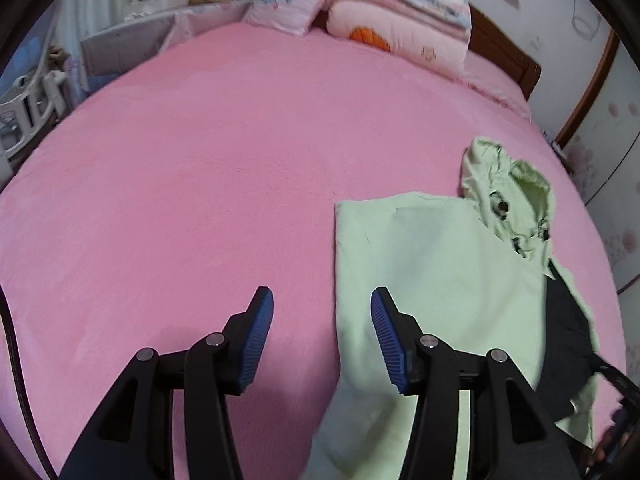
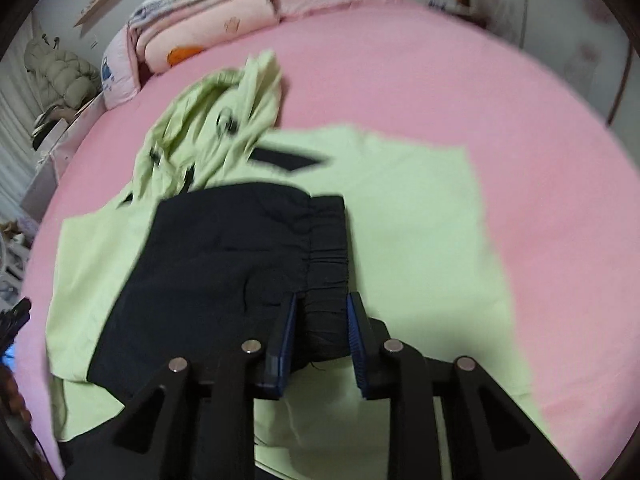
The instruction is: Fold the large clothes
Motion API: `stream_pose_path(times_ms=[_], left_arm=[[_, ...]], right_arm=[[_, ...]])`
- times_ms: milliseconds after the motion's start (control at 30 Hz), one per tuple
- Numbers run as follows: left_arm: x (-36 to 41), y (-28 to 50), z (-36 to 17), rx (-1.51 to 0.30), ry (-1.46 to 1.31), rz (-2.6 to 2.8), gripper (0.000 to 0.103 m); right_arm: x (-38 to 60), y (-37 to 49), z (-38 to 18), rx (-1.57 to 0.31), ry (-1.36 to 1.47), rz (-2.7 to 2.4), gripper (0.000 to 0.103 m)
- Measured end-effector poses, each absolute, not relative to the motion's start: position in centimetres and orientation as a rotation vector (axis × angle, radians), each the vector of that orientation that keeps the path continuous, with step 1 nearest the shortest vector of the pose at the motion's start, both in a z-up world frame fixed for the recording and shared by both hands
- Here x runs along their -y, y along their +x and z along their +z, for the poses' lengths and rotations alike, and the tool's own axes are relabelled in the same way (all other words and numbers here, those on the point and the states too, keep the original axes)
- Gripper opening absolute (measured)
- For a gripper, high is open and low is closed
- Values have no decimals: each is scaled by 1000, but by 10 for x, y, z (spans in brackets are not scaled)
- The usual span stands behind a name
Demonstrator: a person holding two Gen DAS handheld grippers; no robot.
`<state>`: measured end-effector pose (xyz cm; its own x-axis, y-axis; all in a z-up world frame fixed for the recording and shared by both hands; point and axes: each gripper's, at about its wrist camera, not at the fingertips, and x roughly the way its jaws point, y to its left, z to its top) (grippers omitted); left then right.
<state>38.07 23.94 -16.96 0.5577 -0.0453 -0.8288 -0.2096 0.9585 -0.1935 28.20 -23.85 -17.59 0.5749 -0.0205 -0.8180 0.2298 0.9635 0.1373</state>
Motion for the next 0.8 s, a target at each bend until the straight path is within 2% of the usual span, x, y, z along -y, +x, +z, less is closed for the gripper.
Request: stream_pose_path(times_ms=[200, 333, 367, 400, 533, 667, 767, 800], left_arm=[[-226, 437, -214, -1128, -265, 72, 50], [-221, 454, -226, -1135, -234, 79, 48], [-220, 457, -224, -1128, -217, 68, 16], [-215, 458, -222, -1126, -185, 69, 2], [-215, 447, -208, -1028, -85, 123, 1], [-228, 450, -232, -1055, 24, 267, 0], [-255, 444, -237, -1071, -97, 260, 0], [-257, 442, -234, -1065, -106, 249, 5]], right_arm=[[235, 280, -181, -979, 124, -160, 24], [229, 282, -198, -1012, 130, -159, 25], [228, 282, -201, -1013, 129, -159, 25], [225, 281, -202, -1005, 123, -159, 25], [211, 276, -200, -935, 58, -157, 25], [205, 285, -224, -1005, 13, -181, 25], [207, 284, -219, -1010, 29, -190, 26], [210, 282, -215, -1017, 57, -189, 27]])
